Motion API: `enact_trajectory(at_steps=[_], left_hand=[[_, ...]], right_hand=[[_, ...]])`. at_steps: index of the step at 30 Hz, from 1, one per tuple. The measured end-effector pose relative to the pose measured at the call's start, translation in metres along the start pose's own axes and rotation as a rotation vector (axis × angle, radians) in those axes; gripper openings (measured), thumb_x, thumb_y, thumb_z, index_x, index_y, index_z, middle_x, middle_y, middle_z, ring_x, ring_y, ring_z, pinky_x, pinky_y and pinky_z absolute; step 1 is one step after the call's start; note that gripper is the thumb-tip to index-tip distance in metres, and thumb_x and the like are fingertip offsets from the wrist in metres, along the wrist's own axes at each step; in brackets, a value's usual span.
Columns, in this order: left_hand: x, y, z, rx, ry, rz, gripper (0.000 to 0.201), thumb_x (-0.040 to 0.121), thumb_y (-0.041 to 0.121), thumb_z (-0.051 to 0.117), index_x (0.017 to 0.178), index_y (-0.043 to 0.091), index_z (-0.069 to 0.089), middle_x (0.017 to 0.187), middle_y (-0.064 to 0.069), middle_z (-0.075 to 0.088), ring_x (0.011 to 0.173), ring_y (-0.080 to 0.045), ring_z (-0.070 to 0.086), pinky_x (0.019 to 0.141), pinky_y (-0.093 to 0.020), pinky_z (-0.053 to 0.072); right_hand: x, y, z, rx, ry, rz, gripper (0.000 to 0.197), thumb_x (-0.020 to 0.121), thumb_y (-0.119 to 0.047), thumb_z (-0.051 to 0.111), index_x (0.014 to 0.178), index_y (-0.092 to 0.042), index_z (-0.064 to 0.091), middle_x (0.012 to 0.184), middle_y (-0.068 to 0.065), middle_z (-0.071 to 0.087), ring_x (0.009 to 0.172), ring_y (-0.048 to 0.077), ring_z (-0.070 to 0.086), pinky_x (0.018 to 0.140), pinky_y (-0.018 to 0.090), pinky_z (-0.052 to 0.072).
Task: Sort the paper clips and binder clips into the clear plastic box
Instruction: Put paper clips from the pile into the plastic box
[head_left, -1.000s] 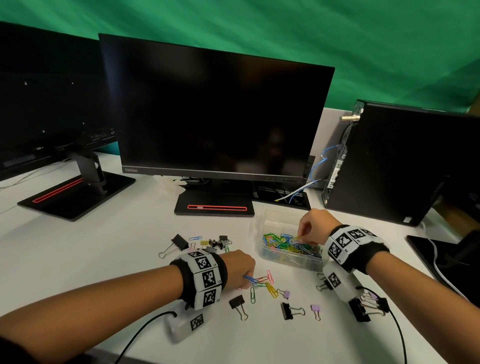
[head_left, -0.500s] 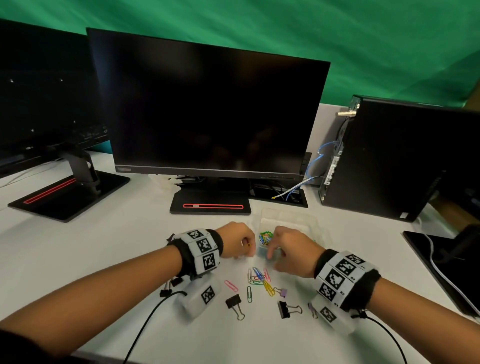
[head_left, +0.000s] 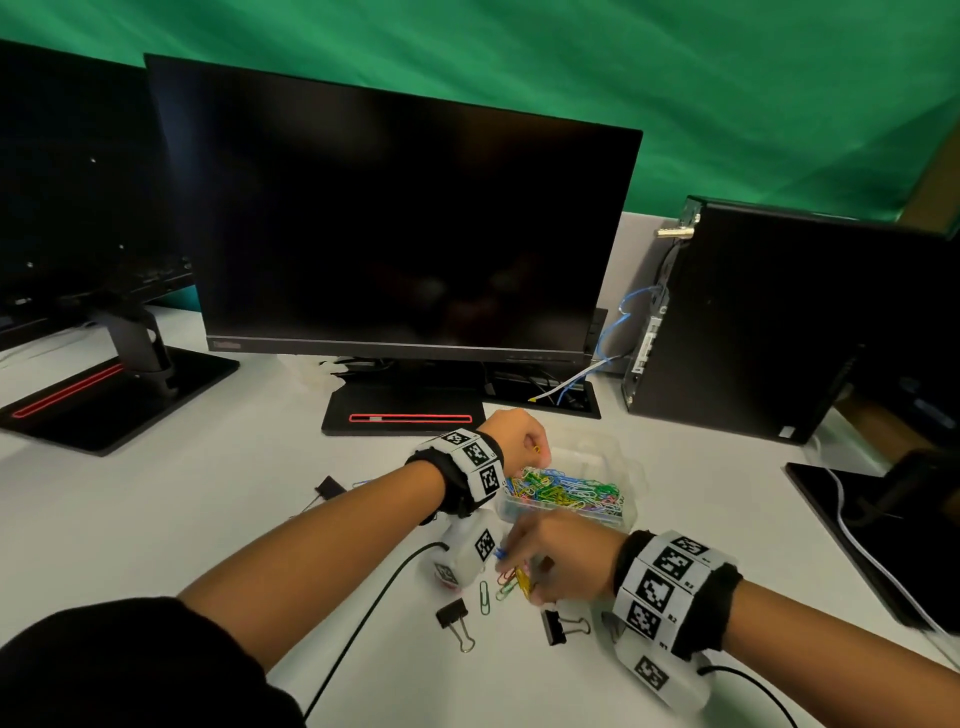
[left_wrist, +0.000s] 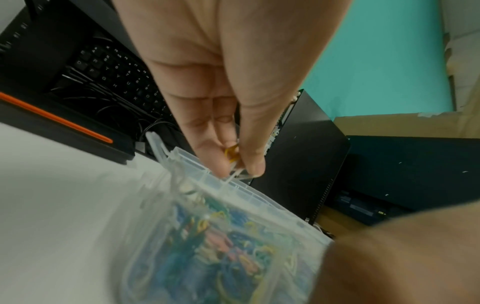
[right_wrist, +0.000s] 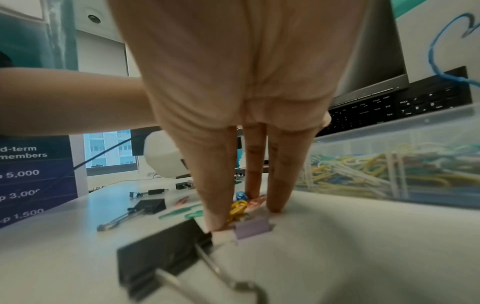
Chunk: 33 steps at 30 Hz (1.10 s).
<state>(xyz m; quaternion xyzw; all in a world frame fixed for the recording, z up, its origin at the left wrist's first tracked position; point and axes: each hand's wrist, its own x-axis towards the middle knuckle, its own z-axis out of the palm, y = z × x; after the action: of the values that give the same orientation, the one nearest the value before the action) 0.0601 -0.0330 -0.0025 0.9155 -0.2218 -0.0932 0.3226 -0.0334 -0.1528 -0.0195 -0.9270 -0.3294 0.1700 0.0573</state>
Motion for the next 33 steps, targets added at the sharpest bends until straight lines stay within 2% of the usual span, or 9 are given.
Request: enact_trajectory(at_steps=[5, 10, 12, 16, 20, 24, 27, 29, 33], left_hand=[[0.005, -0.004, 0.006, -0.006, -0.057, 0.002, 0.023, 0.092, 0.011, 0.053, 0.108, 0.004, 0.069, 0.111, -0.015, 0.067, 0.064, -0.011, 0.057, 0.067, -0.023, 0.052], [-0.006, -0.001, -0.002, -0.01, -0.167, 0.034, 0.037, 0.096, 0.004, 0.039, 0.13, 0.008, 0.054, 0.13, -0.01, 0.058, 0.116, -0.025, 0.057, 0.098, -0.034, 0.05], [-0.015, -0.003, -0.006, 0.025, -0.151, 0.088, 0.037, 0.095, 0.004, 0.042, 0.128, 0.013, 0.055, 0.129, -0.006, 0.06, 0.116, -0.02, 0.057, 0.097, -0.031, 0.049], [-0.04, -0.008, -0.011, 0.18, -0.057, 0.198, 0.022, 0.087, 0.015, 0.06, 0.107, 0.022, 0.065, 0.109, 0.001, 0.062, 0.09, -0.008, 0.053, 0.081, -0.024, 0.044], [-0.064, -0.015, -0.016, 0.36, -0.199, 0.248, 0.018, 0.083, 0.018, 0.065, 0.101, 0.019, 0.067, 0.097, 0.001, 0.061, 0.068, 0.0, 0.042, 0.066, -0.013, 0.034], [-0.078, -0.023, -0.012, 0.473, -0.396, 0.139, 0.03, 0.082, 0.021, 0.068, 0.111, 0.019, 0.063, 0.109, -0.002, 0.061, 0.081, -0.01, 0.044, 0.076, -0.022, 0.039], [-0.082, -0.028, -0.008, 0.482, -0.417, 0.104, 0.039, 0.081, 0.021, 0.068, 0.119, 0.019, 0.059, 0.115, -0.003, 0.058, 0.085, -0.01, 0.045, 0.084, -0.027, 0.042], [-0.083, -0.03, -0.005, 0.479, -0.422, 0.109, 0.038, 0.083, 0.019, 0.067, 0.119, 0.017, 0.059, 0.116, -0.004, 0.058, 0.086, -0.01, 0.045, 0.08, -0.023, 0.039], [-0.081, -0.031, 0.003, 0.482, -0.385, 0.085, 0.022, 0.084, 0.019, 0.065, 0.105, 0.013, 0.064, 0.11, -0.006, 0.063, 0.085, -0.012, 0.048, 0.075, -0.022, 0.036]], right_hand=[[-0.005, 0.003, 0.003, 0.018, 0.036, 0.001, 0.033, 0.081, -0.014, 0.066, 0.114, -0.019, 0.068, 0.115, 0.005, 0.062, 0.094, 0.019, 0.062, 0.087, 0.025, 0.045], [-0.004, 0.005, 0.003, 0.048, 0.051, 0.032, 0.027, 0.079, -0.017, 0.07, 0.106, -0.018, 0.072, 0.101, 0.005, 0.067, 0.089, 0.018, 0.062, 0.076, 0.018, 0.04], [-0.002, 0.008, 0.003, 0.114, 0.032, 0.045, 0.022, 0.078, -0.015, 0.071, 0.1, -0.014, 0.074, 0.092, 0.002, 0.069, 0.073, 0.012, 0.064, 0.069, 0.013, 0.042], [0.0, 0.012, 0.003, 0.25, 0.0, 0.074, 0.014, 0.079, -0.011, 0.071, 0.092, -0.009, 0.074, 0.088, 0.006, 0.073, 0.042, -0.006, 0.054, 0.058, 0.01, 0.049], [0.002, 0.013, 0.003, 0.242, -0.019, 0.076, 0.01, 0.08, -0.011, 0.07, 0.089, -0.008, 0.072, 0.086, 0.01, 0.073, 0.047, 0.0, 0.06, 0.058, 0.012, 0.047], [0.003, 0.013, 0.004, 0.207, -0.048, 0.071, 0.009, 0.082, -0.015, 0.067, 0.09, -0.01, 0.068, 0.069, -0.008, 0.06, 0.045, -0.005, 0.053, 0.055, 0.007, 0.04], [0.003, 0.014, 0.006, 0.183, -0.014, 0.068, 0.008, 0.08, -0.017, 0.068, 0.086, -0.012, 0.068, 0.068, -0.013, 0.057, 0.053, 0.0, 0.052, 0.055, 0.006, 0.037], [0.003, 0.015, 0.006, 0.204, 0.001, 0.074, 0.007, 0.078, -0.016, 0.07, 0.084, -0.012, 0.068, 0.064, -0.015, 0.057, 0.054, 0.001, 0.052, 0.055, 0.007, 0.038], [0.001, 0.016, 0.005, 0.264, -0.006, 0.079, 0.01, 0.077, -0.013, 0.073, 0.077, -0.02, 0.065, 0.062, -0.017, 0.056, 0.048, -0.004, 0.053, 0.053, 0.008, 0.043]])
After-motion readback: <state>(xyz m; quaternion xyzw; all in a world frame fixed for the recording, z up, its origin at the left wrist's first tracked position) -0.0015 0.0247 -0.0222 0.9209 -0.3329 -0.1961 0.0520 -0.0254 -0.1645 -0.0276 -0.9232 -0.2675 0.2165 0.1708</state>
